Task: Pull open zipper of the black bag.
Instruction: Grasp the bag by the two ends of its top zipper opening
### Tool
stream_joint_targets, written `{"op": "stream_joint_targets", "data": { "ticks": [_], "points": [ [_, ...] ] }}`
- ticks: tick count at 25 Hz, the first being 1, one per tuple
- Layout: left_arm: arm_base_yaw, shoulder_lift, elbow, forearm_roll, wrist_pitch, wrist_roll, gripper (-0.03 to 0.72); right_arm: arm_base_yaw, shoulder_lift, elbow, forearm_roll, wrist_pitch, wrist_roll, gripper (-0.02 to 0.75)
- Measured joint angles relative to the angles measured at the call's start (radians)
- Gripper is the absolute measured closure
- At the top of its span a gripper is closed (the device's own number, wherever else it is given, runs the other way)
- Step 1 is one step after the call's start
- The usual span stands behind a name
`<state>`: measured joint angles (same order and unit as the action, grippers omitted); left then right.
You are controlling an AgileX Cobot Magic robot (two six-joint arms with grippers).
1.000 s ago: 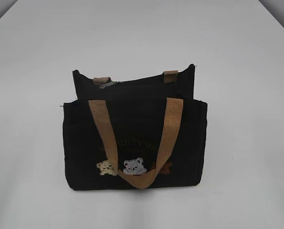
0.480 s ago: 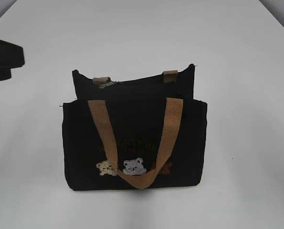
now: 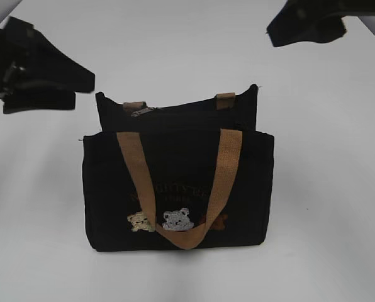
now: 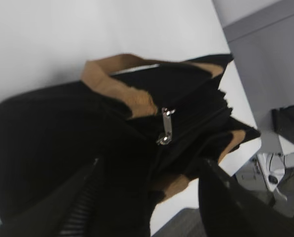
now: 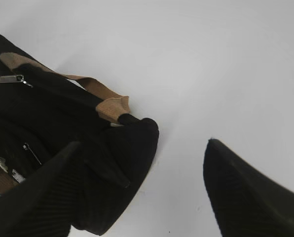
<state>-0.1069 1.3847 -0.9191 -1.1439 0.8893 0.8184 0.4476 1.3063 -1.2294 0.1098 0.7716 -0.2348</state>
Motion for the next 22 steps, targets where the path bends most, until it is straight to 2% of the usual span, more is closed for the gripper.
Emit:
{"op": "stream_joint_targets", "data": {
  "ticks": [5, 8, 10, 15, 16, 18, 22],
  "points": [
    [-0.121, 0.124, -0.064, 0.178, 0.013, -0.182, 0.235, 0.041, 0.082, -0.018, 0.003, 0.004, -0.001, 0.159],
    [-0.160, 0.163, -0.093, 0.243, 0.017, -0.258, 0.263, 0.050, 0.106, -0.018, 0.008, 0.005, -0.002, 0.159],
    [-0.165, 0.172, -0.109, 0.259, -0.010, -0.290, 0.330, 0.051, 0.112, -0.018, 0.029, 0.006, -0.003, 0.159],
    [-0.167, 0.173, -0.128, 0.278, -0.054, -0.302, 0.615, 0.051, 0.115, -0.018, 0.134, -0.021, -0.074, 0.159],
    [-0.167, 0.173, -0.128, 0.285, -0.059, -0.296, 0.654, 0.052, 0.118, -0.019, 0.168, -0.031, -0.111, 0.159],
    [-0.167, 0.173, -0.128, 0.293, -0.054, -0.283, 0.699, 0.052, 0.135, -0.019, 0.240, -0.054, -0.205, 0.159],
    [-0.167, 0.173, -0.128, 0.297, 0.017, -0.261, 0.699, 0.052, 0.192, -0.020, 0.370, -0.084, -0.417, 0.159]
  ]
}}
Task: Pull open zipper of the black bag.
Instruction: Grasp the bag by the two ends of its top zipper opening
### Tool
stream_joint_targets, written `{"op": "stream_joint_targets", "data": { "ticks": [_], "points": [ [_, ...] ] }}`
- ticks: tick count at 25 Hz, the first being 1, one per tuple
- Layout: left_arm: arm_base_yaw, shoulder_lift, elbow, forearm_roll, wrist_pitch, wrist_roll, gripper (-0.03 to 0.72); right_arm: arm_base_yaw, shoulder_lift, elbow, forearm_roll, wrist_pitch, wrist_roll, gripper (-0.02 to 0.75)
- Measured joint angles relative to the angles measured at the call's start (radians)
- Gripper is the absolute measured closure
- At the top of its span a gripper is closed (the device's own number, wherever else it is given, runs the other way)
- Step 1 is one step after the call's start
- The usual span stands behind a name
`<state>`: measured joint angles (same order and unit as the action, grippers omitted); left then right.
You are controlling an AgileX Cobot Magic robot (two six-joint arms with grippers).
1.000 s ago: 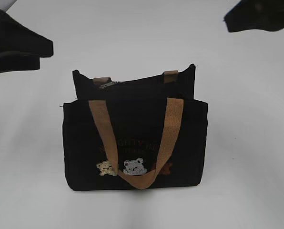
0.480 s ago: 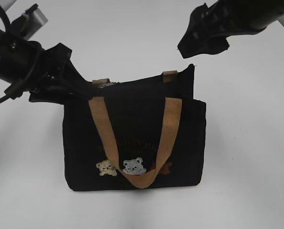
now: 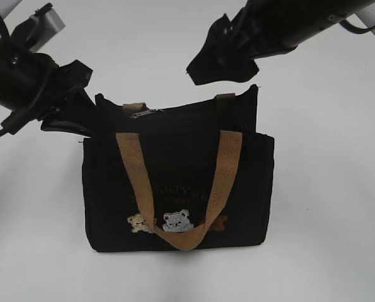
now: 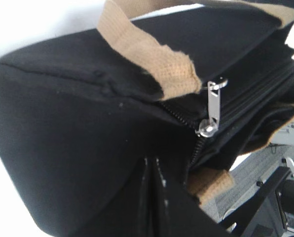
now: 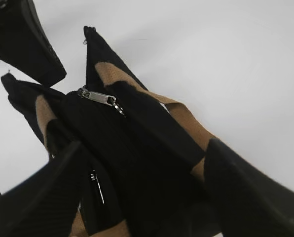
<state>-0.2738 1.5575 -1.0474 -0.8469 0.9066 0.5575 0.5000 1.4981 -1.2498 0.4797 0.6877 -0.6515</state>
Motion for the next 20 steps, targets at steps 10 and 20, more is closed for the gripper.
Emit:
{"op": "stream_joint_targets", "data": {
  "ticks": [10, 20],
  "points": [
    [-0.005, -0.003, -0.007, -0.030, 0.020, 0.004, 0.592, 0.000, 0.113, -0.001, 0.112, -0.012, -0.243, 0.159],
    [-0.127, 0.025, -0.019, 0.045, -0.031, 0.004, 0.365, 0.000, 0.113, -0.002, 0.116, -0.012, -0.248, 0.159]
  ]
}}
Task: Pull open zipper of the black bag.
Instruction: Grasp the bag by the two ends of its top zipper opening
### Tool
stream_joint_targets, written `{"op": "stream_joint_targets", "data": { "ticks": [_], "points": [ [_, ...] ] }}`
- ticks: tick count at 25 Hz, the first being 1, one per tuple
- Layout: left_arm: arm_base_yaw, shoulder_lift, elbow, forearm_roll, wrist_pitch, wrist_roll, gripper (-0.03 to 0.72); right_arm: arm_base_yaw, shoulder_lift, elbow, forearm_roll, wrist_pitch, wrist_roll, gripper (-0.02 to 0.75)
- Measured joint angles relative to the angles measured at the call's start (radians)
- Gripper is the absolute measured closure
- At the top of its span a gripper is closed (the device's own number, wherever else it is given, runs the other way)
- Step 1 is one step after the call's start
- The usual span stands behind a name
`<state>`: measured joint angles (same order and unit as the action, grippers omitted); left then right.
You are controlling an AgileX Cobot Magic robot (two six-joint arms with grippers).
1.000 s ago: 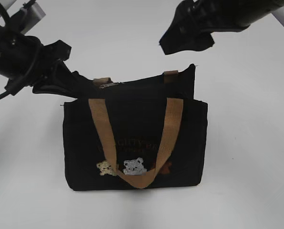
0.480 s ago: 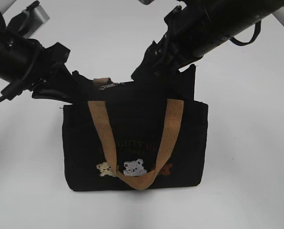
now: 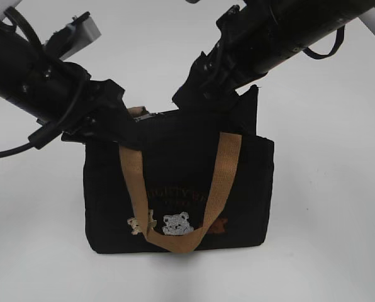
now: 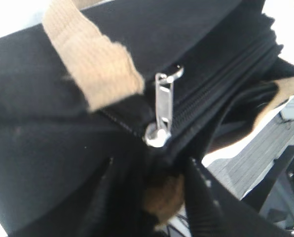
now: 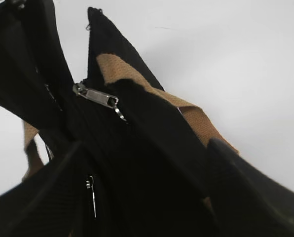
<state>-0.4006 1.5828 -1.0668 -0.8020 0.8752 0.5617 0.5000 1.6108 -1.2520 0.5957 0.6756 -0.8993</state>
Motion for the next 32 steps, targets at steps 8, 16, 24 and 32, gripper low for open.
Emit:
{"op": "stream_joint_targets", "data": {
  "ticks": [8, 16, 24, 32],
  "points": [
    [-0.020, -0.011, -0.018, 0.053, 0.022, 0.001, 0.635, 0.000, 0.000, -0.056, 0.000, 0.001, -0.009, 0.160],
    [-0.020, -0.040, -0.021, 0.106, 0.066, 0.000, 0.638, 0.000, 0.033, -0.200, 0.003, 0.111, -0.190, 0.267],
    [-0.021, -0.042, -0.024, 0.179, 0.038, 0.052, 0.641, 0.092, 0.155, -0.236, -0.002, 0.194, -0.266, 0.301],
    [-0.021, -0.042, -0.025, 0.185, 0.034, 0.052, 0.641, 0.118, 0.193, -0.236, -0.044, 0.130, -0.272, 0.361]
  ]
}}
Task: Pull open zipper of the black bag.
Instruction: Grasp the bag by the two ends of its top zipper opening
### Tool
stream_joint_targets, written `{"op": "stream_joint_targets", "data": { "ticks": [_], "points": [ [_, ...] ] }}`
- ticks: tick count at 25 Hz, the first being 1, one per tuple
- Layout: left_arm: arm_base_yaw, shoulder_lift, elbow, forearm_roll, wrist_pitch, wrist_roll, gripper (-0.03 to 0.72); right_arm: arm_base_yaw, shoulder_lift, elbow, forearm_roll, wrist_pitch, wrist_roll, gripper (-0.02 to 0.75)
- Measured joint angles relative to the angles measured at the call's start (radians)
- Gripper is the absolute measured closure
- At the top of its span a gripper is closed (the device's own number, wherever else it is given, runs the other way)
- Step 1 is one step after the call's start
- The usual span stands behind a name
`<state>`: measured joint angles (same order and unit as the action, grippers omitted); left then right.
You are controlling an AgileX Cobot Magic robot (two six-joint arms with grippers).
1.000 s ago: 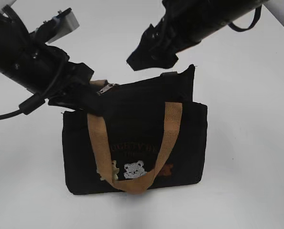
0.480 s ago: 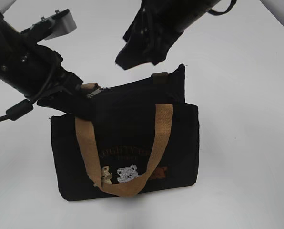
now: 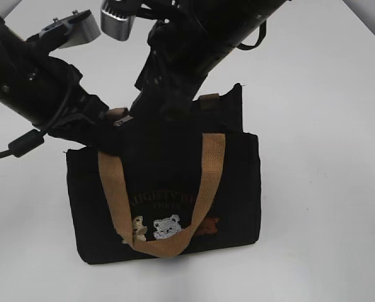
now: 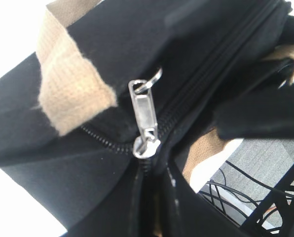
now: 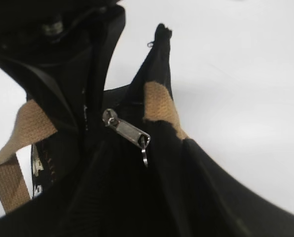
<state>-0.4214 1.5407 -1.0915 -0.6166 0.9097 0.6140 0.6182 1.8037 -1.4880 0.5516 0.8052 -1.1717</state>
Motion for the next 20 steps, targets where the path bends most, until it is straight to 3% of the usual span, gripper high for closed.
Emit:
{"op": "stream_joint_targets", "data": {
  "ticks": [6, 8, 13, 20],
  "points": [
    [0.000, -0.010, -0.001, -0.009, 0.043, -0.043, 0.630, 0.000, 0.000, -0.001, -0.002, -0.025, -0.001, 0.377],
    [0.000, -0.029, -0.001, -0.004, 0.054, -0.055, 0.580, 0.000, 0.000, -0.001, -0.002, -0.025, -0.001, 0.378],
    [0.008, -0.123, -0.003, 0.010, 0.078, -0.065, 0.365, 0.000, 0.000, -0.001, -0.002, -0.025, -0.001, 0.379],
    [0.016, -0.157, 0.021, 0.068, 0.132, -0.102, 0.321, 0.000, 0.000, -0.001, -0.002, -0.028, -0.001, 0.379]
  ]
}}
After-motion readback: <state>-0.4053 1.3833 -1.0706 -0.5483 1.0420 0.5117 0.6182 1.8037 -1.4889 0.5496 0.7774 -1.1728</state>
